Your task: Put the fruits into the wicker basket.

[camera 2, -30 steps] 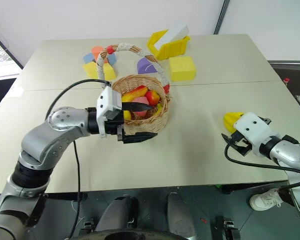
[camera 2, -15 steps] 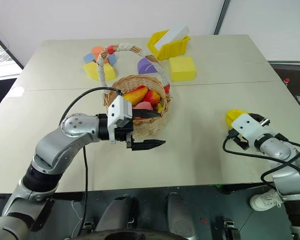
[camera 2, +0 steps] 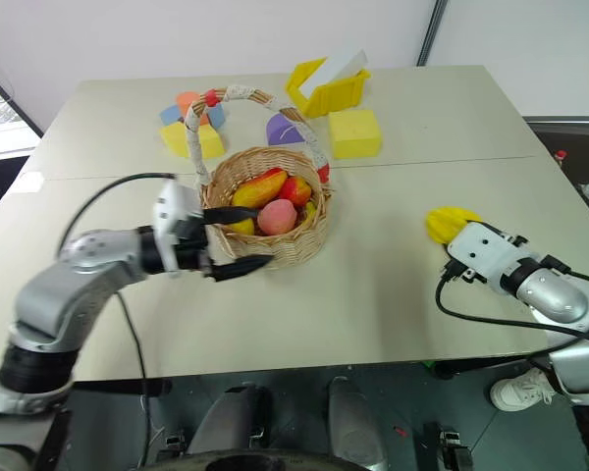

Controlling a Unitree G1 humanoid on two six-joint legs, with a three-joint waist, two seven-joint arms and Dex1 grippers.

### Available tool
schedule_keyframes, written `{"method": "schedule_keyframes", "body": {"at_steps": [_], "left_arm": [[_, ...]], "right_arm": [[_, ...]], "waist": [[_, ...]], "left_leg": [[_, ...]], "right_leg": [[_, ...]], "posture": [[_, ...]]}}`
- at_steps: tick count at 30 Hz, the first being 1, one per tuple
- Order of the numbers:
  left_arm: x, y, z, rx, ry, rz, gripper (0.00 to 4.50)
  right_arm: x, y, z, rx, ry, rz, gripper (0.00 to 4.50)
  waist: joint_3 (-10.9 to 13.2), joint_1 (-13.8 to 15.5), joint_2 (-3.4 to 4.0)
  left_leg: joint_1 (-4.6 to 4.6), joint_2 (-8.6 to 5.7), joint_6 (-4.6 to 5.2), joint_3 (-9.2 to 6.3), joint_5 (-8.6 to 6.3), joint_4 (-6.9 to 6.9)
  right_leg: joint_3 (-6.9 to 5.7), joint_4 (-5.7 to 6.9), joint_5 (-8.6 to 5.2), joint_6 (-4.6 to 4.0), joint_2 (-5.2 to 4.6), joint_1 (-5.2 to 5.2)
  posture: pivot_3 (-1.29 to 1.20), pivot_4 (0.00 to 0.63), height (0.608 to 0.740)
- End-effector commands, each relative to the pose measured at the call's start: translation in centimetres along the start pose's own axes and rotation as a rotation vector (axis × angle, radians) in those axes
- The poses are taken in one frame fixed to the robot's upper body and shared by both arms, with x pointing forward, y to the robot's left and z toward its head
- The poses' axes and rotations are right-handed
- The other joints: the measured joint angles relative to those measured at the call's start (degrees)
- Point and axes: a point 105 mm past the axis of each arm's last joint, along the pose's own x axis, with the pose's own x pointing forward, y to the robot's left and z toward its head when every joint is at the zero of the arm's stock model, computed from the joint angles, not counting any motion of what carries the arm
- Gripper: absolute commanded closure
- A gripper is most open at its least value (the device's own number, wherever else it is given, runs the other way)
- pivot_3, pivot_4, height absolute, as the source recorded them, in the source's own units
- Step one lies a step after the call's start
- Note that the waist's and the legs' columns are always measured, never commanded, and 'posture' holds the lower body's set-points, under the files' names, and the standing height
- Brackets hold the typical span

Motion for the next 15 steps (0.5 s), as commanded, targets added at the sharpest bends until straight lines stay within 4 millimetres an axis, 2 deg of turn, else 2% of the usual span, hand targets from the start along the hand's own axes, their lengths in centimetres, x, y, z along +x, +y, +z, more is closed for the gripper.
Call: {"method": "schedule_keyframes", "body": {"at_steps": [1, 4, 6, 8, 13, 15], "left_arm": [[-2.2, 0.9, 0.8, 0.016, -0.032, 0.029, 0.00], [-2.9, 1.3, 0.7, 0.024, -0.025, 0.056, 0.00], [-3.2, 1.3, 0.7, 0.021, -0.032, 0.067, 0.00], [-3.4, 1.1, 0.8, 0.018, -0.036, 0.072, 0.00], [-3.6, 0.6, 0.6, 0.013, -0.037, 0.092, 0.00], [-3.5, 0.3, 0.6, 0.010, -0.041, 0.095, 0.00]], "right_arm": [[-0.1, 2.0, 7.9, 0.068, -0.305, 0.178, 2.48], [1.8, 4.0, 11.0, 0.076, -0.400, 0.258, 2.48], [4.5, 4.9, 12.6, 0.048, -0.422, 0.265, 2.48], [7.3, 5.0, 14.0, 0.034, -0.423, 0.227, 2.48], [11.2, 5.1, 16.0, 0.044, -0.409, 0.175, 2.48], [11.9, 5.1, 16.3, 0.040, -0.403, 0.173, 2.48]], "waist": [[0.00, 0.22, -0.01], [0.00, 0.40, -0.11], [0.00, 0.30, -0.17], [0.00, 0.17, -0.16], [0.00, 0.67, -0.16], [-0.01, 0.62, -0.17]], "left_leg": [[0.07, -0.01, 0.00, -0.03, 0.00, 0.00], [0.10, -0.03, 0.00, -0.05, 0.00, 0.01], [0.09, -0.05, 0.00, -0.08, 0.00, 0.01], [0.01, -0.08, -0.02, -0.06, 0.01, 0.02], [-0.34, -0.09, -0.12, -0.08, 0.06, 0.00], [-0.41, -0.15, -0.12, -0.11, 0.06, -0.01]], "right_leg": [[-0.03, 0.00, 0.00, 0.00, -0.01, 0.08], [-0.07, -0.04, 0.00, -0.01, -0.10, 0.17], [-0.08, -0.07, -0.01, -0.01, -0.14, 0.17], [-0.08, -0.03, 0.00, -0.03, -0.19, 0.03], [-0.07, 0.02, 0.01, -0.05, -0.24, -0.34], [-0.09, 0.01, 0.01, -0.05, -0.30, -0.39]], "posture": [[0.00, 0.150, 0.740], [0.00, 0.150, 0.740], [0.00, 0.150, 0.740], [0.00, 0.150, 0.740], [0.00, 0.150, 0.740], [0.00, 0.150, 0.740]]}}
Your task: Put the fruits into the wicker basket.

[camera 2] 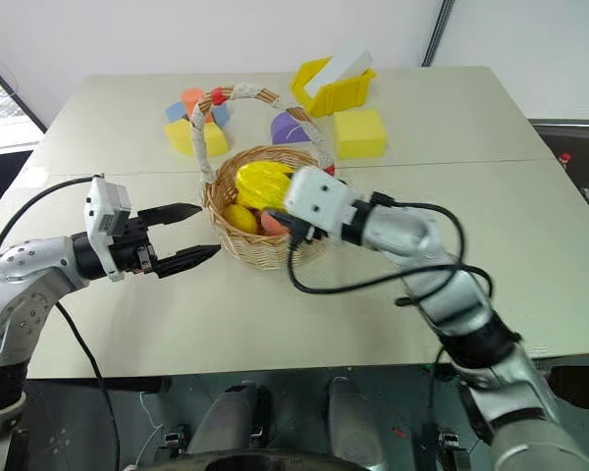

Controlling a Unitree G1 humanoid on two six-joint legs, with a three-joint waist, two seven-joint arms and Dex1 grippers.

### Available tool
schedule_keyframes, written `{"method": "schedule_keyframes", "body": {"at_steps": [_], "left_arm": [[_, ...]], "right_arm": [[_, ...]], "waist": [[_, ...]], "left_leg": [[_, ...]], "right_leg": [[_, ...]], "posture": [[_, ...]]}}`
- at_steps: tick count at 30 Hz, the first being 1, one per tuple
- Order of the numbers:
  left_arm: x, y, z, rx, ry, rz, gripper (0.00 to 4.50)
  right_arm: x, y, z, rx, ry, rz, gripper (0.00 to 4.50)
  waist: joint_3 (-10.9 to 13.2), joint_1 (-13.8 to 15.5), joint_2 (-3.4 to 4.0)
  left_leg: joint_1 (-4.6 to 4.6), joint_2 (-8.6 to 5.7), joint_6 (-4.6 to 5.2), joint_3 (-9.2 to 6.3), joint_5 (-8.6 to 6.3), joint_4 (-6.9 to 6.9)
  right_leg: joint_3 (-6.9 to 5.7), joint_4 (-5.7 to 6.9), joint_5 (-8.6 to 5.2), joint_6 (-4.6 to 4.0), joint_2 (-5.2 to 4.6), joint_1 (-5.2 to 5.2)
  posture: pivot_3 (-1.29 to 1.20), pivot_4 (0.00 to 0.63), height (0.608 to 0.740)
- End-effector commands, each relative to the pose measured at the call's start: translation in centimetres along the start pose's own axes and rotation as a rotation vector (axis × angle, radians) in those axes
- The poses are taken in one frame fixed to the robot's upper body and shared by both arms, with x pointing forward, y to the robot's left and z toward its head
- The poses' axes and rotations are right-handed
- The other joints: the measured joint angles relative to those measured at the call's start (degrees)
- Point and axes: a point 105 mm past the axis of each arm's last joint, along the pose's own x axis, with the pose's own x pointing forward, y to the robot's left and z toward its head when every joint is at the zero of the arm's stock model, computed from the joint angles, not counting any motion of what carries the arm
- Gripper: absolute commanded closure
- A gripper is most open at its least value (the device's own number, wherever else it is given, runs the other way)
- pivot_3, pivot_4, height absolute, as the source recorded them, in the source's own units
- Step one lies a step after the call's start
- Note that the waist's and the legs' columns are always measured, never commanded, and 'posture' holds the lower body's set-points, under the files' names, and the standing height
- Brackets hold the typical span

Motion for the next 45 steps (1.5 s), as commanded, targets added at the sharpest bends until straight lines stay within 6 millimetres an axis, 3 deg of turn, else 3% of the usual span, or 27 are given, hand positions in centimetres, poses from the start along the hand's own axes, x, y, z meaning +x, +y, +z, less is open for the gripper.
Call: {"method": "schedule_keyframes", "body": {"at_steps": [1, 5, 6, 10, 16, 20, 24, 27, 30, 37, 40, 45], "left_arm": [[-0.1, -0.8, 1.4, 0.037, -0.046, 0.000, 0.00], [0.0, -0.8, 1.5, 0.031, -0.060, 0.011, 0.00], [0.0, -0.7, 1.6, 0.029, -0.065, 0.016, 0.00], [0.2, -0.2, 1.6, 0.011, -0.099, 0.038, 0.00], [0.5, -0.3, 1.0, -0.034, -0.127, 0.026, 0.00], [1.1, -0.3, 0.9, -0.046, -0.134, 0.013, 0.00], [1.5, -0.4, 1.1, -0.040, -0.148, 0.003, 0.00], [1.8, -0.7, 1.3, -0.038, -0.156, -0.004, 0.00], [1.9, -0.8, 1.4, -0.038, -0.162, -0.004, 0.00], [2.1, -1.3, 1.3, -0.045, -0.168, -0.007, 0.00], [2.2, -1.3, 1.4, -0.046, -0.174, -0.011, 0.00], [2.5, -1.2, 1.6, -0.046, -0.182, -0.019, 0.00]], "right_arm": [[0.8, -1.0, 0.6, -0.032, -0.004, -0.037, 2.06], [0.4, -1.5, 2.5, -0.045, -0.086, -0.054, 0.26], [-0.1, -1.4, 3.1, -0.049, -0.119, -0.048, 0.06], [-3.4, -0.9, 4.8, 0.085, -0.240, 0.001, 0.06], [-7.3, -0.5, 2.1, 0.330, -0.184, -0.027, 0.06], [-7.0, -2.6, -1.8, 0.448, -0.100, -0.240, 0.06], [-5.4, -4.8, -4.0, 0.530, -0.108, -0.402, 0.06], [-4.0, -4.8, -4.4, 0.559, -0.131, -0.396, 0.06], [-3.5, -4.8, -4.7, 0.579, -0.145, -0.394, 0.97], [-3.6, -4.9, -4.2, 0.584, -0.176, -0.380, 4.45], [-5.1, -6.0, -3.9, 0.535, -0.183, -0.444, 4.45], [-11.9, -10.7, -5.8, 0.419, -0.097, -0.735, 4.45]], "waist": [[0.00, -0.09, 0.00], [0.00, -0.26, 0.00], [0.00, -0.27, 0.00], [0.00, -0.23, 0.00], [-0.01, -0.24, -0.01], [-0.02, -0.71, 0.00], [-0.02, -0.66, 0.01], [-0.01, -0.55, 0.02], [-0.01, -0.33, 0.03], [-0.01, -0.40, 0.03], [0.00, -0.44, 0.04], [0.01, 0.08, 0.05]], "left_leg": [[-0.01, -0.04, 0.00, 0.02, -0.01, 0.00], [-0.02, -0.09, 0.02, 0.02, -0.01, -0.01], [-0.01, -0.09, 0.02, 0.02, -0.01, -0.02], [-0.01, -0.06, 0.02, 0.01, -0.02, -0.03], [0.09, -0.07, 0.05, -0.02, -0.03, -0.03], [0.16, -0.01, 0.05, 0.02, -0.03, -0.04], [0.19, 0.04, 0.01, 0.04, -0.01, -0.03], [0.18, 0.04, 0.01, 0.07, -0.01, -0.04], [0.12, 0.03, 0.01, 0.06, -0.01, -0.06], [0.08, -0.01, 0.03, 0.06, -0.02, -0.06], [0.09, 0.00, 0.03, 0.06, -0.02, -0.06], [0.03, -0.06, 0.03, 0.04, -0.02, -0.06]], "right_leg": [[0.00, -0.02, 0.00, 0.00, -0.06, 0.00], [0.00, -0.02, 0.01, 0.01, -0.14, 0.00], [0.00, -0.01, 0.01, 0.01, -0.13, -0.01], [0.00, 0.00, 0.01, 0.01, -0.10, 0.00], [-0.02, -0.05, 0.01, 0.01, -0.14, 0.15], [0.02, 0.02, 0.01, 0.01, -0.06, 0.13], [0.02, 0.05, 0.03, -0.02, 0.05, 0.13], [0.02, 0.06, 0.03, -0.02, 0.08, 0.10], [0.00, 0.04, 0.03, -0.03, 0.07, 0.07], [0.01, 0.01, 0.03, -0.02, 0.00, 0.04], [0.01, 0.02, 0.03, -0.02, 0.01, 0.04], [0.01, 0.00, 0.03, -0.02, 0.00, 0.04]], "posture": [[0.00, 0.150, 0.740], [0.00, 0.150, 0.740], [0.00, 0.150, 0.740], [0.00, 0.150, 0.740], [0.00, 0.150, 0.740], [0.00, 0.150, 0.740], [0.00, 0.150, 0.740], [0.00, 0.150, 0.740], [0.00, 0.150, 0.740], [0.00, 0.150, 0.740], [0.00, 0.150, 0.740], [0.00, 0.150, 0.740]]}}
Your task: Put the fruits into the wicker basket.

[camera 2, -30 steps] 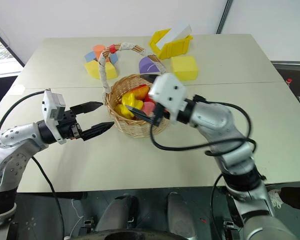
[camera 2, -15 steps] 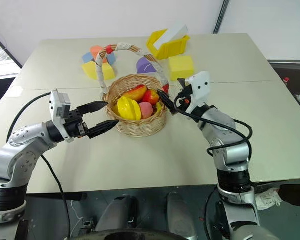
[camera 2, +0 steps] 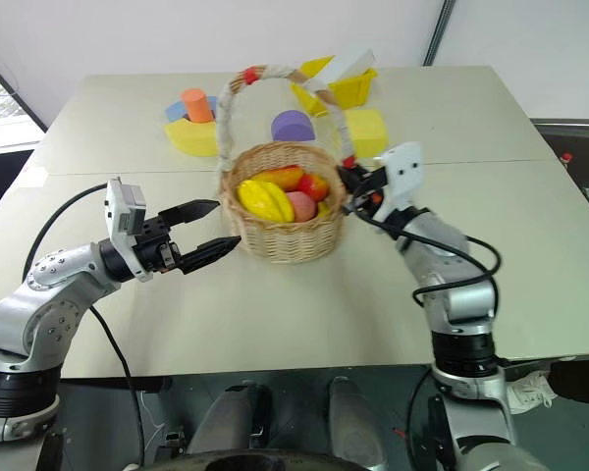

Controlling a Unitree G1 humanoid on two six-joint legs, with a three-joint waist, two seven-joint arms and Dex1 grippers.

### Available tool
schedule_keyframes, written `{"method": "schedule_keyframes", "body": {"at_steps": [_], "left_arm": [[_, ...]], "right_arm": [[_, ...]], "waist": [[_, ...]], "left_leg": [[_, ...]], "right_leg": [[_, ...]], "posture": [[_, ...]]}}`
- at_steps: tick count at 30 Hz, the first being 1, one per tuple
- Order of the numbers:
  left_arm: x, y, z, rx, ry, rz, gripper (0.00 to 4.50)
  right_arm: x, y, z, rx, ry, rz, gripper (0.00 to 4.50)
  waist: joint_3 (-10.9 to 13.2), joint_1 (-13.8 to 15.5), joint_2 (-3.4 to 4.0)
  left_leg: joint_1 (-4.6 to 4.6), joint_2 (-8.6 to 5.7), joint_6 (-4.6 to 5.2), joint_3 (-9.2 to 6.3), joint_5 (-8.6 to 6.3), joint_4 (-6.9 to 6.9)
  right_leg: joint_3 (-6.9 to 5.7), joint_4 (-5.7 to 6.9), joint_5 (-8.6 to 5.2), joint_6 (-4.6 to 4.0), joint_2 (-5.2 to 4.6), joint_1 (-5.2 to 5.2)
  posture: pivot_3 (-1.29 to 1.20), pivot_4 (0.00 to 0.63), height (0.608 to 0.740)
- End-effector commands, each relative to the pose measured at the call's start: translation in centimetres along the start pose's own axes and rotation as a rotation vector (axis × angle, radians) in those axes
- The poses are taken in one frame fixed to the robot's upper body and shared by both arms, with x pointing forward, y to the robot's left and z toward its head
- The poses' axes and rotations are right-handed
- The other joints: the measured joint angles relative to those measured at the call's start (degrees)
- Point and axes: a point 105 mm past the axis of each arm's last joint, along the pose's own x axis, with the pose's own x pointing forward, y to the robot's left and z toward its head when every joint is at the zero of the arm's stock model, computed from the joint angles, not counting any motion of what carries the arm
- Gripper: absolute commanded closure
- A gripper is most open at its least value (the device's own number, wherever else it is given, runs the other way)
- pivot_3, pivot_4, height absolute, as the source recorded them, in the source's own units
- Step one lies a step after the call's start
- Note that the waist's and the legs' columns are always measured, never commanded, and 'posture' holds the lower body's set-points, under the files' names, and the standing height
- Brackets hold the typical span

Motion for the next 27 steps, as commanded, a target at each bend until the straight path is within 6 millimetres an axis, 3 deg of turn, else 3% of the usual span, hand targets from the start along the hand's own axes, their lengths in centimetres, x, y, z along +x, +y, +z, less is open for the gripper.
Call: {"method": "schedule_keyframes", "body": {"at_steps": [1, 8, 12, 13, 16, 21, 27], "left_arm": [[0.2, -0.2, 1.0, 0.030, -0.030, -0.018, 0.00], [1.1, -0.4, 0.8, 0.025, -0.040, -0.048, 0.00], [1.5, -0.4, 0.9, 0.026, -0.047, -0.052, 0.00], [1.5, -0.4, 0.9, 0.028, -0.047, -0.053, 0.00], [1.4, -0.2, 0.8, 0.032, -0.048, -0.046, 0.00], [1.3, 0.5, 0.5, 0.029, -0.033, -0.002, 0.00], [0.1, 2.6, 0.0, 0.036, -0.007, 0.111, 0.00]], "right_arm": [[-3.6, -6.6, 4.1, -0.136, -0.114, -0.275, 4.45], [-9.1, -16.4, 3.6, -0.227, -0.024, -0.689, 4.45], [-10.2, -18.9, 2.5, -0.192, -0.001, -0.795, 4.45], [-10.3, -19.1, 2.1, -0.193, 0.014, -0.797, 4.45], [-10.6, -19.0, 1.8, -0.190, 0.016, -0.791, 3.28], [-11.9, -18.2, 3.3, -0.265, -0.003, -0.790, 0.77], [-13.8, -15.6, 3.6, -0.297, 0.034, -0.641, 0.77]], "waist": [[0.00, 0.04, 0.00], [0.00, -0.66, 0.00], [0.02, -0.95, 0.20], [0.01, -0.98, 0.24], [0.01, -0.80, 0.25], [0.00, -0.38, 0.25], [0.01, -0.19, 0.25]], "left_leg": [[0.00, -0.05, 0.00, 0.00, 0.00, 0.00], [0.07, 0.01, 0.01, 0.10, 0.00, 0.00], [0.16, 0.10, 0.02, 0.25, 0.00, 0.00], [0.17, 0.11, 0.02, 0.29, 0.00, 0.00], [0.17, 0.13, 0.02, 0.28, 0.00, -0.01], [0.15, 0.11, 0.03, 0.28, 0.00, -0.01], [0.12, 0.08, 0.06, 0.22, -0.02, 0.00]], "right_leg": [[0.00, -0.01, 0.00, 0.00, -0.03, 0.01], [0.04, -0.01, 0.00, 0.00, 0.06, 0.04], [0.15, 0.06, 0.00, 0.00, 0.20, 0.03], [0.19, 0.07, 0.00, 0.00, 0.22, 0.02], [0.20, 0.07, 0.00, 0.00, 0.25, 0.03], [0.20, 0.05, 0.00, 0.01, 0.22, 0.03], [0.19, 0.01, 0.00, 0.02, 0.19, 0.06]], "posture": [[0.00, 0.150, 0.740], [0.00, 0.150, 0.740], [0.00, 0.150, 0.740], [0.00, 0.150, 0.740], [0.00, 0.150, 0.740], [0.00, 0.150, 0.740], [0.00, 0.150, 0.740]]}}
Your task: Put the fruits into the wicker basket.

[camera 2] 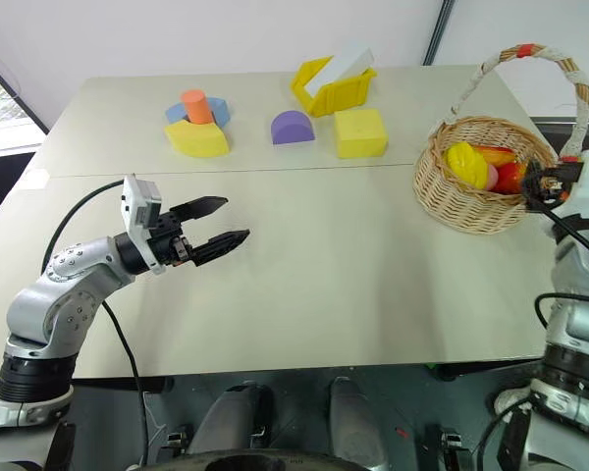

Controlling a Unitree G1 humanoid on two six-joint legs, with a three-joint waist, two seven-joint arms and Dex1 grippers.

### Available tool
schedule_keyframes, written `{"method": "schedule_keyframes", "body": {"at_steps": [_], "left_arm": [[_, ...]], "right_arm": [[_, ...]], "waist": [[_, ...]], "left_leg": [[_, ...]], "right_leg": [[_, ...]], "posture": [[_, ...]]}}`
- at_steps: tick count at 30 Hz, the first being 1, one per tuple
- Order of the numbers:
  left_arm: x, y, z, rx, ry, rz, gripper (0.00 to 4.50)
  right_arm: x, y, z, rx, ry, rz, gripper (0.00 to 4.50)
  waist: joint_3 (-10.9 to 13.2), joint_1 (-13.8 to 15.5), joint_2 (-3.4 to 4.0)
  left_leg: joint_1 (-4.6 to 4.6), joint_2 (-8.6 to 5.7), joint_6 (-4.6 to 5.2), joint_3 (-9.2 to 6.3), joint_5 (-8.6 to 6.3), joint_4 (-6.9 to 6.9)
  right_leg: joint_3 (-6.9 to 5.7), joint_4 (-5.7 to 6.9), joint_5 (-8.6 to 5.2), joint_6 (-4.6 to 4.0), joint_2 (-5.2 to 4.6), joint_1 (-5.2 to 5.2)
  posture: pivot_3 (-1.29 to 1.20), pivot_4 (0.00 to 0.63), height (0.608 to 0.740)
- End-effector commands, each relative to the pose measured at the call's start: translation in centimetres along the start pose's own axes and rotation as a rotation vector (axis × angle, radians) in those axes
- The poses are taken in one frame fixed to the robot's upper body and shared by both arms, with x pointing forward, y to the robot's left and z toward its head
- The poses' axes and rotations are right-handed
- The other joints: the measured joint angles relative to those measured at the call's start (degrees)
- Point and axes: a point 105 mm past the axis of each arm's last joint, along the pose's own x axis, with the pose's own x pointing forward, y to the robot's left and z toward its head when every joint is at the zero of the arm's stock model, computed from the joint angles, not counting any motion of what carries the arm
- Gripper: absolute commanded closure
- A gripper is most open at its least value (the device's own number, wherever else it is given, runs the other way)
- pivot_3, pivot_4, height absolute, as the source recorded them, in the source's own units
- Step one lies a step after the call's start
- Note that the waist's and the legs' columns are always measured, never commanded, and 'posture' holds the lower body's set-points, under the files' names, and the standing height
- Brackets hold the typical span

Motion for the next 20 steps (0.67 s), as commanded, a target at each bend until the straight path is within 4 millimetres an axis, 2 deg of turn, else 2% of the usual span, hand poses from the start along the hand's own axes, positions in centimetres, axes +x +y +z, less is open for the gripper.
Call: {"method": "schedule_keyframes", "body": {"at_steps": [1, 5, 9, 14, 20], "left_arm": [[-1.6, 1.9, 0.4, 0.055, -0.003, 0.105, 0.00], [-3.5, 3.5, -1.1, 0.055, 0.039, 0.208, 0.00], [-5.1, 4.7, -2.2, 0.064, 0.068, 0.310, 0.00], [-6.4, 5.0, -2.6, 0.060, 0.058, 0.385, 0.00], [-7.1, 4.3, -3.0, 0.047, 0.053, 0.410, 0.00]], "right_arm": [[-2.1, 0.9, 1.5, -0.040, -0.038, 0.147, 0.77], [-4.5, 5.5, 0.1, -0.076, 0.013, 0.441, 0.77], [-7.0, 12.2, -0.6, -0.071, 0.029, 0.777, 0.77], [-6.6, 14.8, -1.5, -0.058, 0.033, 0.854, 0.77], [-5.6, 15.3, -2.2, -0.046, 0.032, 0.867, 0.77]], "waist": [[0.00, -0.05, 0.00], [-0.01, -0.67, 0.02], [0.00, -0.63, 0.01], [0.01, -0.09, -0.01], [0.02, 0.14, -0.04]], "left_leg": [[0.01, 0.01, 0.00, -0.01, 0.00, 0.00], [0.15, 0.10, 0.04, 0.03, -0.02, -0.02], [0.33, 0.12, 0.04, 0.07, -0.02, -0.02], [0.39, 0.07, 0.04, 0.05, -0.03, -0.02], [0.22, 0.03, 0.05, -0.08, -0.04, -0.02]], "right_leg": [[0.00, 0.00, 0.00, 0.00, 0.00, 0.01], [0.01, -0.03, -0.01, 0.00, 0.03, 0.09], [0.02, 0.00, -0.01, 0.00, 0.03, 0.22], [0.00, -0.03, -0.01, 0.00, -0.05, 0.31], [-0.07, -0.13, -0.01, 0.00, -0.17, 0.26]], "posture": [[0.00, 0.150, 0.740], [0.00, 0.150, 0.740], [0.00, 0.150, 0.740], [0.00, 0.150, 0.740], [0.00, 0.150, 0.740]]}}
